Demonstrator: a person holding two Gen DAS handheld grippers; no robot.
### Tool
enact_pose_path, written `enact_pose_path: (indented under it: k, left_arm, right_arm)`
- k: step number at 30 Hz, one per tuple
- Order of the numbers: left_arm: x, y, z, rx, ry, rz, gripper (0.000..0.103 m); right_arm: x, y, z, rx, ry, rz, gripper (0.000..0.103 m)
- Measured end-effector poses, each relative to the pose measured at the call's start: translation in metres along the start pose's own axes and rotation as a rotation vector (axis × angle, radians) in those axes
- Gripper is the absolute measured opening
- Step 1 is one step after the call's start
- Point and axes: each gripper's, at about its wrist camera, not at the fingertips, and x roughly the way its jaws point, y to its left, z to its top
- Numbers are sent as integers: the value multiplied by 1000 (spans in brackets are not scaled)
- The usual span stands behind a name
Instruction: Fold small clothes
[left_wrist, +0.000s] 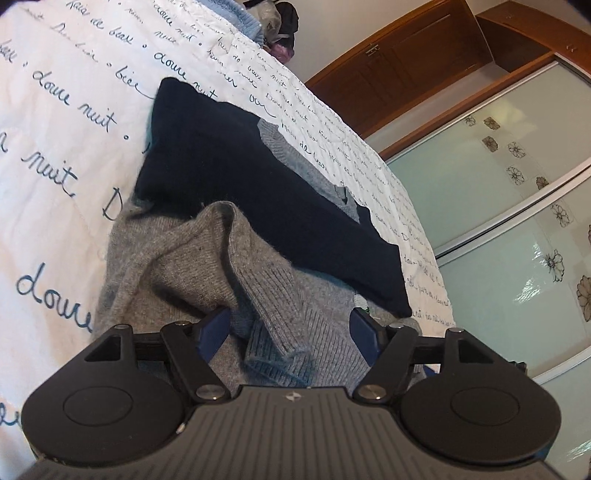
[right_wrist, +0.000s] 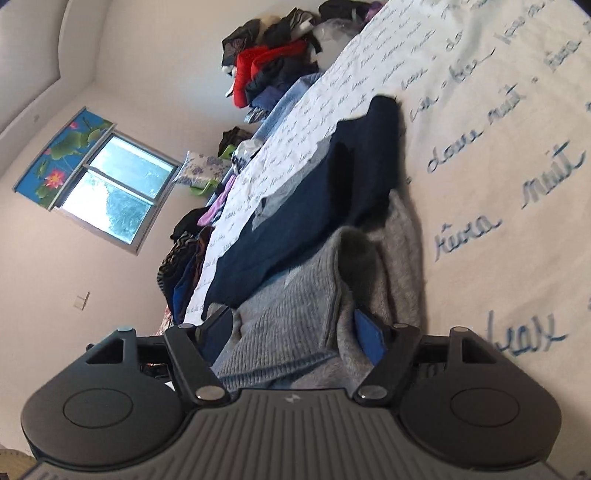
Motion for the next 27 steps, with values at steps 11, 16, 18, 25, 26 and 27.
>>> enact_pose_path:
  k: [11, 16, 18, 25, 26, 27]
  left_arm:
    - [11, 4, 8, -26, 9, -3, 56]
    - [12, 12, 9, -70, 2, -23, 56]
    - [13, 16, 10, -94, 9, -27, 56]
    - [11, 13, 9, -82, 14, 1, 17]
    - [9, 13, 8, -77, 7, 9, 12]
    - [7, 13, 7, -73, -3, 17, 10]
  right_arm:
    - [-35, 22, 5, 6, -71, 61, 72]
    - [-14, -6, -16, 119, 7, 50, 72]
    - [-2, -14, -17, 126, 10, 29, 72]
    - [20, -12, 0, 75, -31, 3, 44]
    - [22, -13, 0, 75, -26, -19, 19]
    - [22, -15, -2, 79, -30, -38, 9]
